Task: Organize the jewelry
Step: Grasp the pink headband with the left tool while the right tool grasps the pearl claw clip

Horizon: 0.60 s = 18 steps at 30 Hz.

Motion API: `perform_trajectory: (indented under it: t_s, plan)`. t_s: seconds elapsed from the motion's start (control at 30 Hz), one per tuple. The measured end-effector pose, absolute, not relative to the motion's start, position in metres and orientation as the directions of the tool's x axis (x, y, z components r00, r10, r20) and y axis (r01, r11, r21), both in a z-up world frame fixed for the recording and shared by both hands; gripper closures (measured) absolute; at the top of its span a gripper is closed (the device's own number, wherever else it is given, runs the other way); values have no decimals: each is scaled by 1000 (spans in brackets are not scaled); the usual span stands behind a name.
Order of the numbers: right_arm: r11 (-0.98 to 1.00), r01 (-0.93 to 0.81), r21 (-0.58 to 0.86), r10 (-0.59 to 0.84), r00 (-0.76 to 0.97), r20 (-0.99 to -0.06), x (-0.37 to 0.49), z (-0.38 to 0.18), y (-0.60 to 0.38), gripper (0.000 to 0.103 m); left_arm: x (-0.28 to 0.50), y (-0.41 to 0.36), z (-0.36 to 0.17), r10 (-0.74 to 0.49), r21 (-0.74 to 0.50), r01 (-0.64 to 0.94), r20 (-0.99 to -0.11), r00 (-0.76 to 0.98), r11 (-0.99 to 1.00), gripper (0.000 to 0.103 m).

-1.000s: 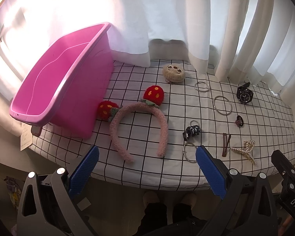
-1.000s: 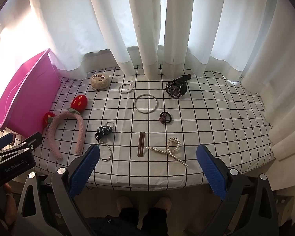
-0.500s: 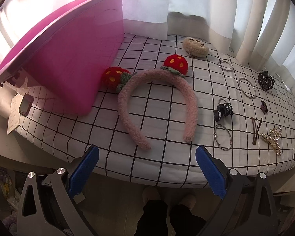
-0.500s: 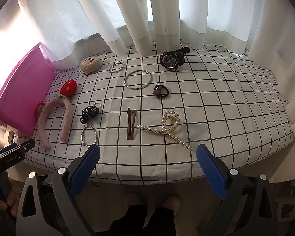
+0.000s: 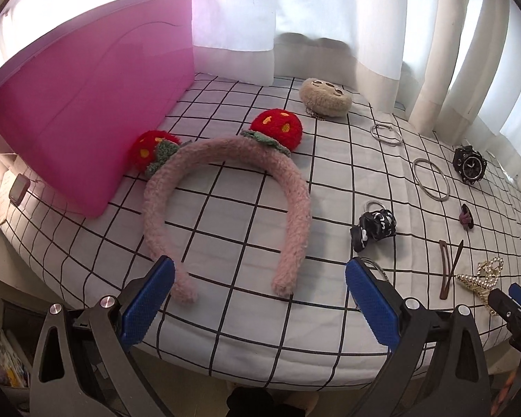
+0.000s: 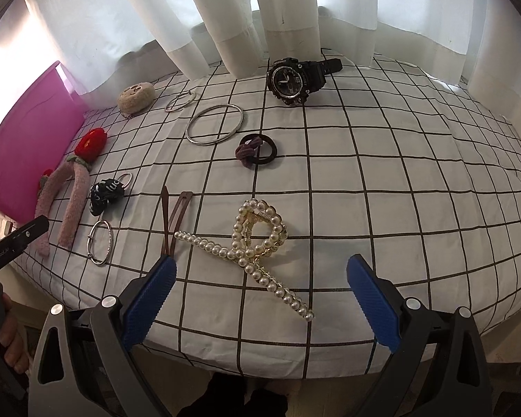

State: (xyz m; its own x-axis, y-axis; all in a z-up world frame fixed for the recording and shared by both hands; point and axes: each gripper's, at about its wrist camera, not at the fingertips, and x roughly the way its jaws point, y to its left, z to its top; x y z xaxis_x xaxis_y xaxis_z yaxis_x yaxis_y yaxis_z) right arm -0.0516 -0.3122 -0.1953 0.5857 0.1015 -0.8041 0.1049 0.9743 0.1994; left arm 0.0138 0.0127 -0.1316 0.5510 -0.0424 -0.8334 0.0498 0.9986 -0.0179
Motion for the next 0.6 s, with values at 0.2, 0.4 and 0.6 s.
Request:
perform_trajectory:
  t_s: [0.2,0.4,0.6]
  plan:
    - [992,45,114,62,615,-786,-52,-204,-311,9,22,9,-150,-8,1,16,-830,557,1000,6]
    - [995,21,94,60,628,-776,-49,-214,-312,9,35,4,-161,15,16,-2,-817,577,1000,6]
    - [996,20,85,53,634,-772,-43,-222,-313,9,44,-8,-169,39,69,30,-816,577,997,6]
